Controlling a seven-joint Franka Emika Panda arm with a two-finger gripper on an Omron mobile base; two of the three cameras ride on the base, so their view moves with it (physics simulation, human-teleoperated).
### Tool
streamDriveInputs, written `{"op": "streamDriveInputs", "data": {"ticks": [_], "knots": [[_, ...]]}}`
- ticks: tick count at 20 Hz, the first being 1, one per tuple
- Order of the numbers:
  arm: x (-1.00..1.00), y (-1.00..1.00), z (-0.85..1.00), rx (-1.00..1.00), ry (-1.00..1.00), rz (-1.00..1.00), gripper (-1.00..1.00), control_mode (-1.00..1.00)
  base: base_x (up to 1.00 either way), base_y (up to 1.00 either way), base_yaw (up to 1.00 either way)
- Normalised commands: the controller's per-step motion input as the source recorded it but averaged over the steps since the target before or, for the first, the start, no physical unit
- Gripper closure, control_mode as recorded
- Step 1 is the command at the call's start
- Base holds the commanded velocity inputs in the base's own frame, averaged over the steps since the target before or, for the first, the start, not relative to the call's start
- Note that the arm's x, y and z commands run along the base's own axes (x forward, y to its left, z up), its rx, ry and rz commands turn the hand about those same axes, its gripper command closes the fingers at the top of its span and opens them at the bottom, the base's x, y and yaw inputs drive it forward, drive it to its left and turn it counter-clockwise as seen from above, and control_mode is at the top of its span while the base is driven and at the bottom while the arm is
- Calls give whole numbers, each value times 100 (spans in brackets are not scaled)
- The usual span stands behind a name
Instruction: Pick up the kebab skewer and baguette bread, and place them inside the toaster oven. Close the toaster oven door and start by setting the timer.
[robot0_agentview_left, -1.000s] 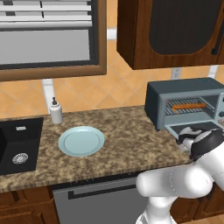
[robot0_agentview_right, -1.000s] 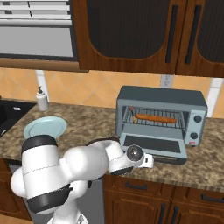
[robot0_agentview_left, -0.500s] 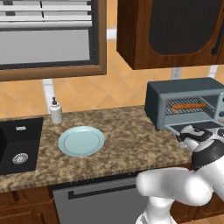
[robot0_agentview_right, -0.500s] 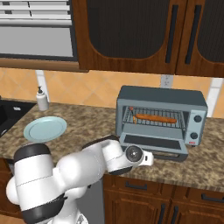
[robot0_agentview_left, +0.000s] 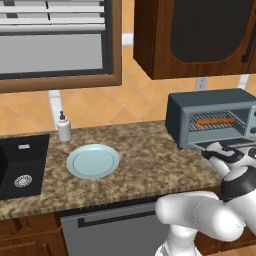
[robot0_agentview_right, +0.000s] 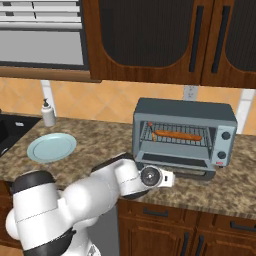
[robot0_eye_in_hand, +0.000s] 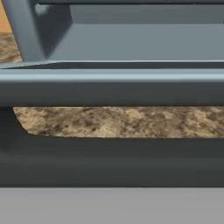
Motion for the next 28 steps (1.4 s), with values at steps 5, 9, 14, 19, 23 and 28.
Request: {"op": "streamDriveInputs", "data": {"ticks": [5, 9, 14, 19, 23, 28], "knots": [[68, 0, 100, 6, 7, 1, -100, -100, 0, 0, 0], [60, 0, 100, 6, 18, 1, -100, -100, 0, 0, 0], [74, 0, 77, 5, 22, 1, -100, -100, 0, 0, 0], [83, 0, 31, 4, 10, 3, -100, -100, 0, 0, 0], [92, -1, 21, 4, 6, 6, -100, -100, 0, 0, 0], [80, 0, 10, 3, 3, 7, -100, -100, 0, 0, 0]]}}
